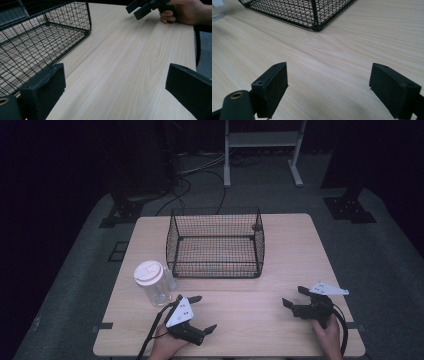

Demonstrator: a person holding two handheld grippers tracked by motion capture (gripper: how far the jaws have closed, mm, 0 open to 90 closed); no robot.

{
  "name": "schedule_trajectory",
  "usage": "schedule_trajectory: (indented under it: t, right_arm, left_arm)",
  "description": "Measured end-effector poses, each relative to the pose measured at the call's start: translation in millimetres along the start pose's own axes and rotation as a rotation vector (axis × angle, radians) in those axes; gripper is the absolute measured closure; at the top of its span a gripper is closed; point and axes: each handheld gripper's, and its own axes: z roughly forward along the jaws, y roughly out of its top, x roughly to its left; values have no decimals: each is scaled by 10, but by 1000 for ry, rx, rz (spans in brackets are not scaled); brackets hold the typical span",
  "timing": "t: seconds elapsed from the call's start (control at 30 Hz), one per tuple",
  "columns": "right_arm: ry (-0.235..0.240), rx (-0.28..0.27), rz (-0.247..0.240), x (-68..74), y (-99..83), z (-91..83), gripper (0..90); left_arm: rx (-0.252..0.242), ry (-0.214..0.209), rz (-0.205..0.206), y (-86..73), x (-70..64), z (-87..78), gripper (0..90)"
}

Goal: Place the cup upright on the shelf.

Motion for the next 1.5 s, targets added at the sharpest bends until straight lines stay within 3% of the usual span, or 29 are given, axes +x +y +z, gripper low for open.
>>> schedule_trajectory:
  t: [0.23,0.37,0.53,1.13,1.5]
  right_arm:
    - [-1,1,-4,3,0,3,143]
    - [-2,2,-4,4,1,4,143]
    - [-4,4,-3,4,1,5,143]
    - [-4,6,-2,6,2,7,143]
    - [-3,5,-2,4,1,7,143]
  left_arm:
    - [-2,8,7,60,30,-134,20]
    - [-15,9,-7,86,54,-279,21]
    - [9,15,-5,108,94,-479,29]
    - [32,87,-18,71,197,-1173,29]
    - [67,142,-28,50,238,-1422,29]
